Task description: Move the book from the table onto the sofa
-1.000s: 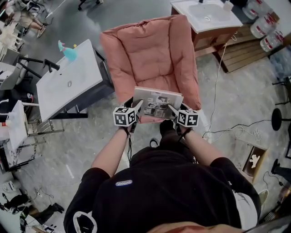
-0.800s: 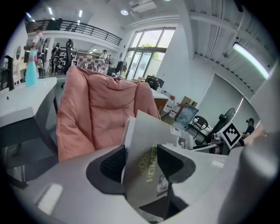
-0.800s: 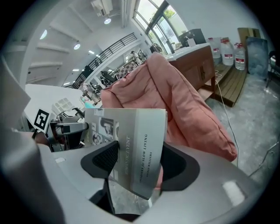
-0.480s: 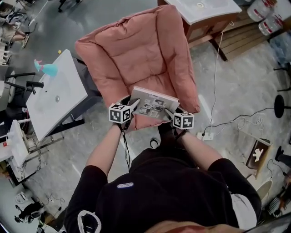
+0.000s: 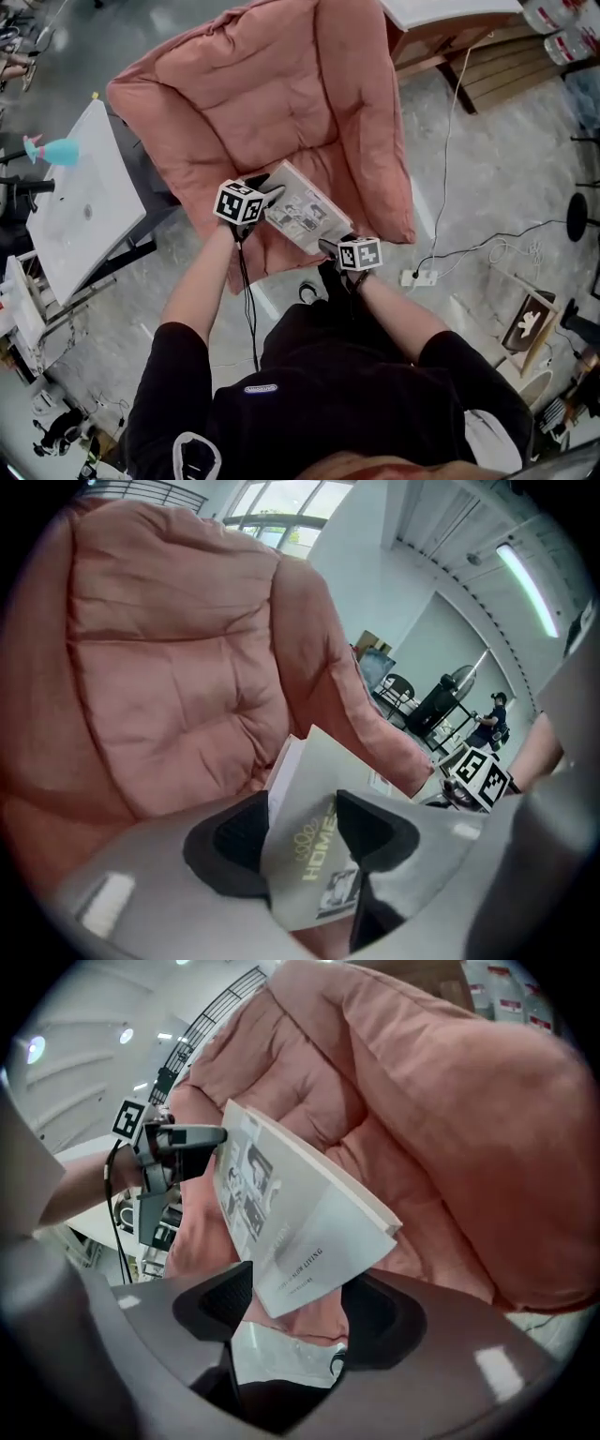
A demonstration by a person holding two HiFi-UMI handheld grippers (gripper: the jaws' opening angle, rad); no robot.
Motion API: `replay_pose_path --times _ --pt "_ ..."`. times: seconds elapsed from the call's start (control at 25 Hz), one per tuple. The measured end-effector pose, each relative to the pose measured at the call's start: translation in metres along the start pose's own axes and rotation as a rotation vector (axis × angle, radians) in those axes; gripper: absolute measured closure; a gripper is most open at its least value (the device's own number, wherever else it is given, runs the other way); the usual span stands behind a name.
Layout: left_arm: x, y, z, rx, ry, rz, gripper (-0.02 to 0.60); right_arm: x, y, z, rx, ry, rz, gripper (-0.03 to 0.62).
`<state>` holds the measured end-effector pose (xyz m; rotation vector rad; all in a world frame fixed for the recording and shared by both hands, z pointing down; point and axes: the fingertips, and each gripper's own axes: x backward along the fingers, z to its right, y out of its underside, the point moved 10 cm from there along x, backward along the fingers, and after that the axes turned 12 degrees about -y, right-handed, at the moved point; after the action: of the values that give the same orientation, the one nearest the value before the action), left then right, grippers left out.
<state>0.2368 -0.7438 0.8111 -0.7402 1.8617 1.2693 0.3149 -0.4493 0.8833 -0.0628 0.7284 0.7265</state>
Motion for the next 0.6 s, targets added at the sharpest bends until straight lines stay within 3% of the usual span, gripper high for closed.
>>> replay_pose_path --times 0.36,0.6 --pt "-0.103 -0.014 -0.006 -0.201 0.048 -0.150 0.348 -0.047 0.023 0.036 -0.021 -0.076 -0.135 0.296" --pt "-0.156 0.004 -0.013 -0.240 0.026 -0.225 0.337 -0.068 0.023 0.059 -0.020 -0.095 -0.215 0.289"
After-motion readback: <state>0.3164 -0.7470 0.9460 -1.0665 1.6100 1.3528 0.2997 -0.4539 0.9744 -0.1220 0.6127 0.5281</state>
